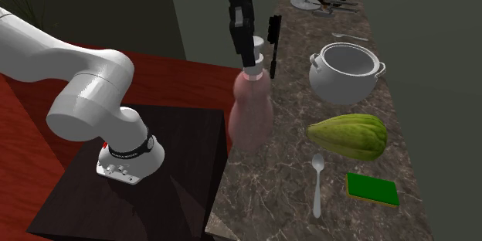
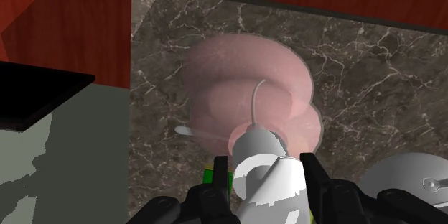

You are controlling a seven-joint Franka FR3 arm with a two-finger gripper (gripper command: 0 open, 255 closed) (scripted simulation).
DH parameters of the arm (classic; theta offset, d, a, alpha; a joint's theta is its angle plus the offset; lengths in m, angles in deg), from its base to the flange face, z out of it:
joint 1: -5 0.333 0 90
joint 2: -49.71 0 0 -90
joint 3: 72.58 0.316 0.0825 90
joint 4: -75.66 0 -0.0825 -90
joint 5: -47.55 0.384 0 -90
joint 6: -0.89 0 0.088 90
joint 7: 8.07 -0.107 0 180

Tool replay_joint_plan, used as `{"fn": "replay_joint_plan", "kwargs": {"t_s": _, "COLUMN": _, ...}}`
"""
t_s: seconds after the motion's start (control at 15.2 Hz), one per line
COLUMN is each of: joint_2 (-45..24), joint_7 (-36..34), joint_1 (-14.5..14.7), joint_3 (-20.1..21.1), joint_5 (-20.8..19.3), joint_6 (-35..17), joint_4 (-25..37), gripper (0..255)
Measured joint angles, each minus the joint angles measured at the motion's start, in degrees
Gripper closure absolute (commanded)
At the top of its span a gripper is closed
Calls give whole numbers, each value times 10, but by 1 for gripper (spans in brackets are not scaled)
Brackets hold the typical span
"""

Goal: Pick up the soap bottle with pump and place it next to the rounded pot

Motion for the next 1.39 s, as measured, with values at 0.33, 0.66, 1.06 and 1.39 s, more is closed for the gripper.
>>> {"fn": "replay_joint_plan", "kwargs": {"t_s": 0.33, "joint_2": -10, "joint_7": 3, "joint_1": 0, "joint_3": -2, "joint_5": 0, "joint_6": 37, "joint_4": 48, "gripper": 255}}
{"fn": "replay_joint_plan", "kwargs": {"t_s": 0.66, "joint_2": -27, "joint_7": 2, "joint_1": 0, "joint_3": -1, "joint_5": 0, "joint_6": 71, "joint_4": 98, "gripper": 255}}
{"fn": "replay_joint_plan", "kwargs": {"t_s": 1.06, "joint_2": -47, "joint_7": 3, "joint_1": 0, "joint_3": 0, "joint_5": 1, "joint_6": 113, "joint_4": 160, "gripper": 255}}
{"fn": "replay_joint_plan", "kwargs": {"t_s": 1.39, "joint_2": -67, "joint_7": 3, "joint_1": 0, "joint_3": 0, "joint_5": 1, "joint_6": 149, "joint_4": 216, "gripper": 255}}
